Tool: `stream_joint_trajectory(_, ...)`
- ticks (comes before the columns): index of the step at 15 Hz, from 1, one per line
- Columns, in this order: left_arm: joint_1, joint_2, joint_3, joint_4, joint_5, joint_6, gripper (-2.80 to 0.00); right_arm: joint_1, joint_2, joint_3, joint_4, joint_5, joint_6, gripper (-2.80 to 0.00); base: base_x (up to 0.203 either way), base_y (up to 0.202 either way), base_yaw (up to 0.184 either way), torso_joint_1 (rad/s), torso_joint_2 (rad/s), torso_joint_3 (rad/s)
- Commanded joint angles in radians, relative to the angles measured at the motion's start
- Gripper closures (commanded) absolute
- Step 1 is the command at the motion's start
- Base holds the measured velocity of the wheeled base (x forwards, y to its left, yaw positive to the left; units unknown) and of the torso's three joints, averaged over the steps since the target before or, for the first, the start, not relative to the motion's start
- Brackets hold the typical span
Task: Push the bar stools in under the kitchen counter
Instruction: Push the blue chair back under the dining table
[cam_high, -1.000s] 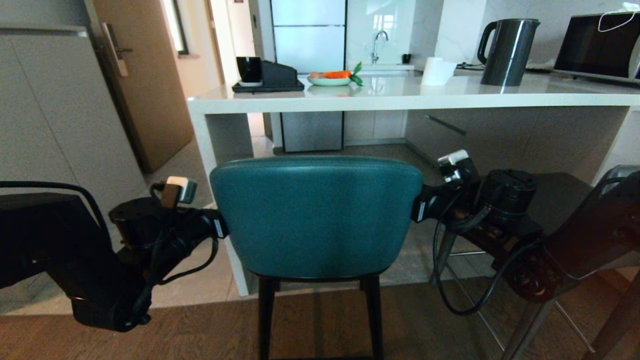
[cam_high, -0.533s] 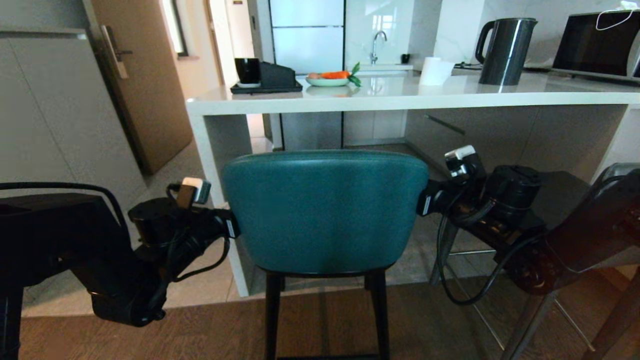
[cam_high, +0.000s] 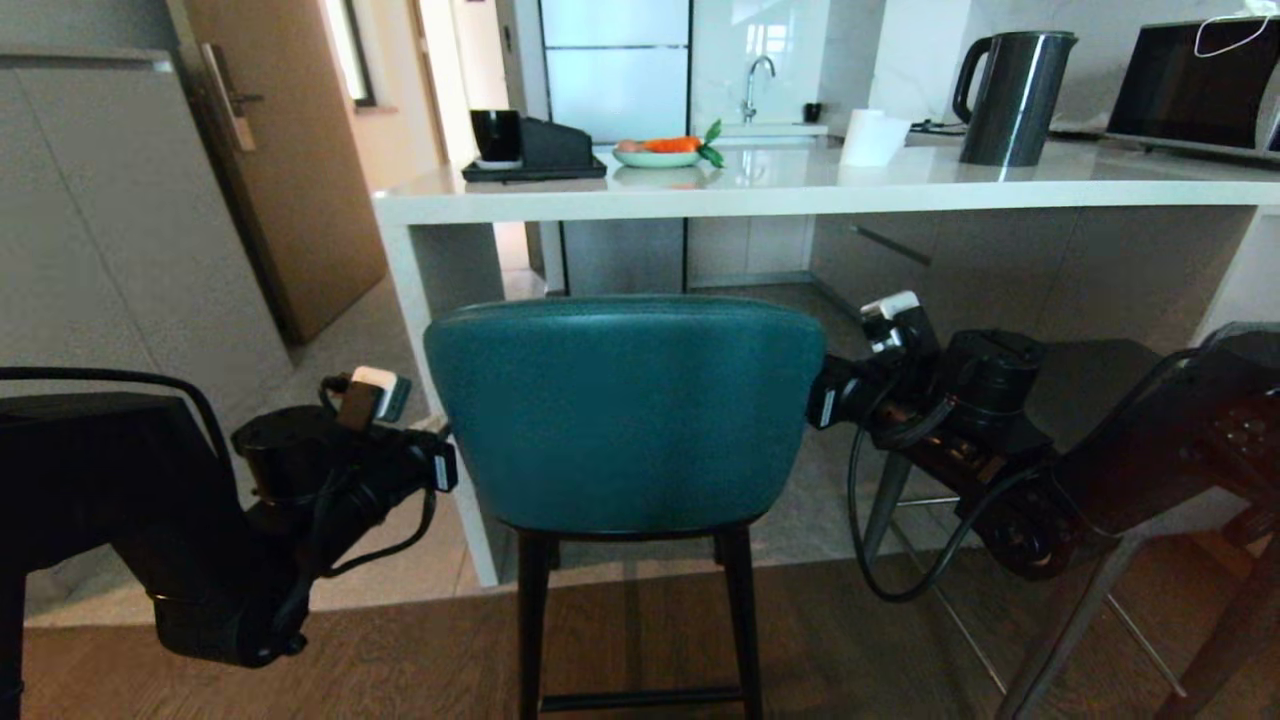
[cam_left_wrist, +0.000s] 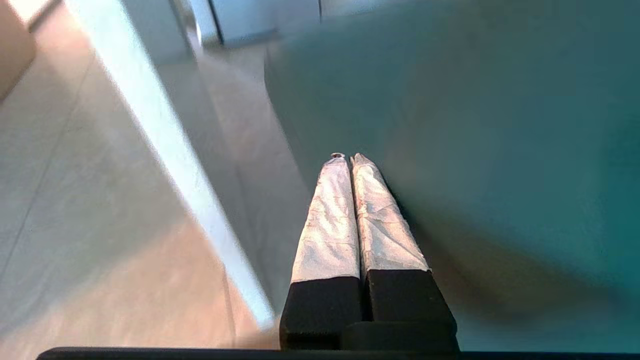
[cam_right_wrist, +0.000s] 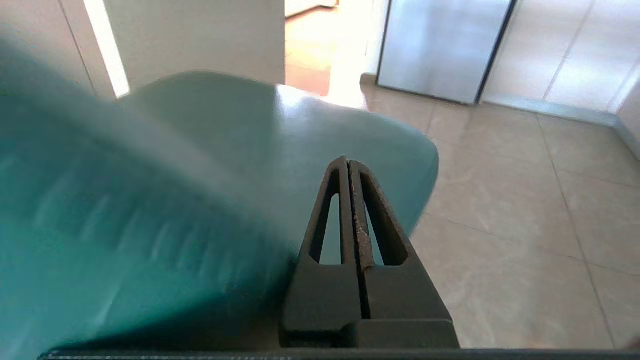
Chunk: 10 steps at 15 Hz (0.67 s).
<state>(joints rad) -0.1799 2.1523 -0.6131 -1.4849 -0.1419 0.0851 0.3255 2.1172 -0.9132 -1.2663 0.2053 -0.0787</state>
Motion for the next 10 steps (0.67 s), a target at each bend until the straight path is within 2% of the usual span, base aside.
stream_joint_trajectory(1, -0.002, -0.019, 0.013, -0.015, -0.005, 0.003, 0.0, 0.001, -0.002, 0.0, -0.007, 0.006, -0.001, 0.0, -0.111, 0.0, -0.001, 0.002, 0.0, 0.0)
stream_joint_trajectory(5, 0.006, -0.015, 0.032, -0.017, -0.008, 0.01, 0.0, 0.003, -0.003, 0.0, -0.008, 0.006, -0.003, 0.0, -0.019, 0.0, 0.0, 0.0, 0.0, 0.003)
stream_joint_trajectory(10, 0.016, 0.005, -0.02, -0.018, -0.005, 0.01, 0.0, 0.001, -0.002, -0.003, -0.008, 0.006, -0.003, 0.0, 0.0, 0.0, 0.0, 0.0, 0.0, 0.0)
